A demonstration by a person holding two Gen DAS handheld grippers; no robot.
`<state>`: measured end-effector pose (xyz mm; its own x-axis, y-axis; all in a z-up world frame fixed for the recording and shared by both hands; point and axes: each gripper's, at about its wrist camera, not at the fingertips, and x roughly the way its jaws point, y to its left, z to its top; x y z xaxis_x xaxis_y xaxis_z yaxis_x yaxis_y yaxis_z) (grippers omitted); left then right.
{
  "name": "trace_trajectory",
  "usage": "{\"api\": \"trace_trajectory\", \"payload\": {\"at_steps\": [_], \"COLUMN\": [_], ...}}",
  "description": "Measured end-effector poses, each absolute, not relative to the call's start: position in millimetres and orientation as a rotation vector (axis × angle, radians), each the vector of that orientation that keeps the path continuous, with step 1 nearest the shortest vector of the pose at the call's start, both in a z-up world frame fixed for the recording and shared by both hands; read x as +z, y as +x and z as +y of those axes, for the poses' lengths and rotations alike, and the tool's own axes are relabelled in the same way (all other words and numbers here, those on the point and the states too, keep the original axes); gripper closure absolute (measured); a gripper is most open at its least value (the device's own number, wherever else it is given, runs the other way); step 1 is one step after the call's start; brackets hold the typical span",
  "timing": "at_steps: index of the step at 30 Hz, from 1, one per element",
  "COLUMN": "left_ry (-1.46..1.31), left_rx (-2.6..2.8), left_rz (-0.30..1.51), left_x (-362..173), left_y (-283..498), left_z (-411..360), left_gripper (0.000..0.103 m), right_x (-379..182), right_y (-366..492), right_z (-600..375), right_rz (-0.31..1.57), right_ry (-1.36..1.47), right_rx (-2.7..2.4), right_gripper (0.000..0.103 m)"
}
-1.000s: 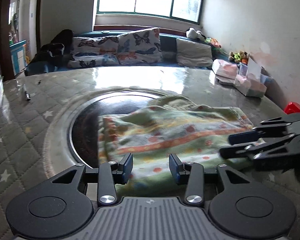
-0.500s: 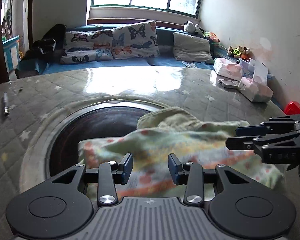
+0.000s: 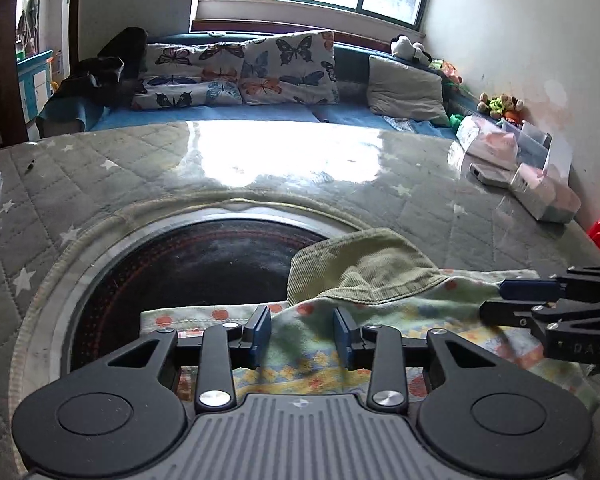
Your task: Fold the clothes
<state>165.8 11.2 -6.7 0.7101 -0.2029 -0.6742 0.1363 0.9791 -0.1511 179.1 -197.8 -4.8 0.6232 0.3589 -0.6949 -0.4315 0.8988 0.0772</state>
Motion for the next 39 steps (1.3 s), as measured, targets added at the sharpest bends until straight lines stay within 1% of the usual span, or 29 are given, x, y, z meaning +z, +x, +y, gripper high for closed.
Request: {"api": "trace_trajectory", "payload": {"at_steps": [3,6,7,8,9,13,18,24,30,32,33,34,35,36,39], "left_ry": [-0.115,-0.132,-0.138,-0.144,-0.149,-0.176,-0.254,-0.335,-0.406,-0.423,-0.433,-0.445,-0.456,-0.467,-0.505], "left_rx": [-0.176,-0.140,-0.128,-0.117,-0.103,-0.048,-0.007,-0.014,-0.032,-0.032,-0.033,-0.034,-0.035,-0.036,-0.034], "left_rz": [0.738,0.737,0.737,0.736,0.737,0.750,0.763,0.767,0.792,0.798,0.801,0.803,0.805,0.807,0.816], "left_x": [4.8,9.4,11.0,12.6,13.6,11.3,9.0,10.4,5.6,4.6,4.2,3.8,3.4,3.0,1.0], "left_y": [157.8,144.2,139.6,135.1,130.4,114.4,96.5,82.8,78.4,79.5,80.0,80.8,81.5,82.3,85.1], "left_z": [24.4,41.0,46.6,52.1,57.7,77.4,100.1,113.8,118.1,118.5,118.9,119.5,120.0,120.6,122.4], "left_gripper": [0.065,0.061,0.059,0.055,0.054,0.046,0.046,0.046,0.042,0.039,0.038,0.037,0.035,0.035,0.030], "right_x": [-2.6,2.1,4.4,6.7,9.1,16.9,18.3,3.8,-4.9,-7.7,-9.2,-10.5,-11.1,-10.8,-4.6], "right_y": [175.7,165.7,160.4,155.2,149.9,130.0,101.9,77.2,69.0,70.9,71.3,71.8,72.8,74.1,79.8], "right_z": [-195.9,-187.9,-183.5,-179.1,-174.6,-151.7,-106.9,-56.2,-27.8,-23.0,-21.1,-20.2,-20.5,-21.5,-29.0], "right_rz": [0.769,0.762,0.760,0.757,0.755,0.745,0.731,0.728,0.684,0.688,0.688,0.688,0.690,0.695,0.706], "right_ry": [-0.113,-0.134,-0.143,-0.152,-0.161,-0.197,-0.283,-0.386,-0.461,-0.468,-0.473,-0.474,-0.468,-0.455,-0.376], "right_rx": [0.459,0.491,0.509,0.528,0.547,0.628,0.759,0.875,0.893,0.899,0.901,0.900,0.897,0.897,0.903], "right_gripper": [0.065,0.063,0.063,0.061,0.059,0.059,0.059,0.059,0.059,0.060,0.061,0.065,0.072,0.076,0.084]}}
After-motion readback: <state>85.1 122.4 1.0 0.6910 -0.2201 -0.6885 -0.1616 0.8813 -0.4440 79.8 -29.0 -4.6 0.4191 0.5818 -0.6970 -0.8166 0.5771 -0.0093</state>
